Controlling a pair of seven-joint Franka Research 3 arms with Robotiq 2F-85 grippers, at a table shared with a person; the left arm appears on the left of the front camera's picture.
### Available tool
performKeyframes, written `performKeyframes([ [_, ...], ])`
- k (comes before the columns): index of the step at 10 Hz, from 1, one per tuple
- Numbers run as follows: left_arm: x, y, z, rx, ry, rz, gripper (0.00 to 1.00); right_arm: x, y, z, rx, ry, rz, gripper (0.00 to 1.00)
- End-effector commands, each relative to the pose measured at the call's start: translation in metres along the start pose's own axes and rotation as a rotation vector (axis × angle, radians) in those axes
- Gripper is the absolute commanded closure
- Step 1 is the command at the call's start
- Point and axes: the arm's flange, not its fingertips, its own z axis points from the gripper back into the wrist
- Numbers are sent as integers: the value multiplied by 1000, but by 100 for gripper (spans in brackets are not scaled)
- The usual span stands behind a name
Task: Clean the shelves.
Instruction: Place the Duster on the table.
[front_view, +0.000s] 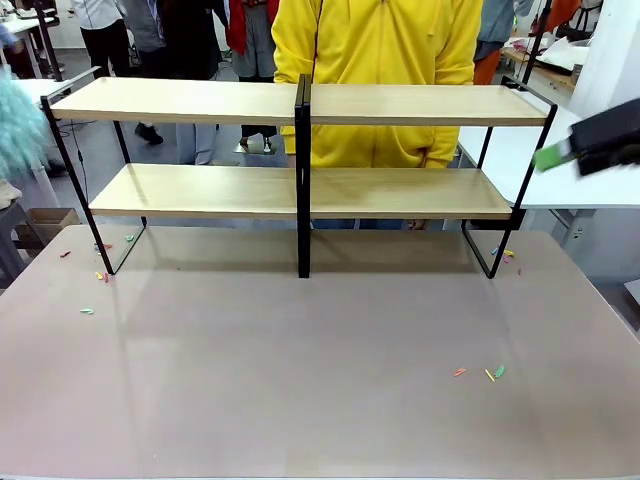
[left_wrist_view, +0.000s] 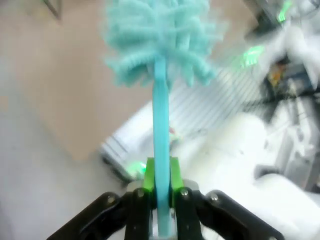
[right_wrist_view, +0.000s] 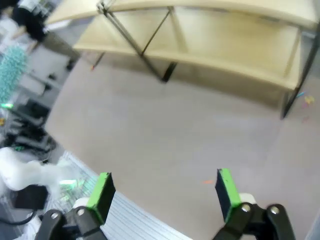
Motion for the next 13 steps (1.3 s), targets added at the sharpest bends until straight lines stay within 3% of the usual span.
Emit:
performKeyframes([
  [1,-17,18,-41,-254,439,-123,87,-9,-45,-45,148,262,-310,0],
  [2,-21,17,-65,-401,540,-237,87,-21,-64,-62,183,326,-419,0],
  [3,-15,13,-96,-466,626,-326,87,-34,-84,-81,217,375,-517,0],
  [4,-1,6,-139,-465,718,-340,87,-49,-106,-97,234,419,-608,0],
  [5,11,3,-176,-475,767,-350,87,-60,-112,-100,272,404,-624,0],
  [6,23,4,-206,-492,764,-318,87,-43,-94,-92,232,382,-503,0],
  [8,54,17,-238,-399,615,-190,87,-43,-94,-92,232,382,-503,0],
  [13,152,71,-225,-391,575,-313,87,-43,-94,-92,232,382,-503,0],
])
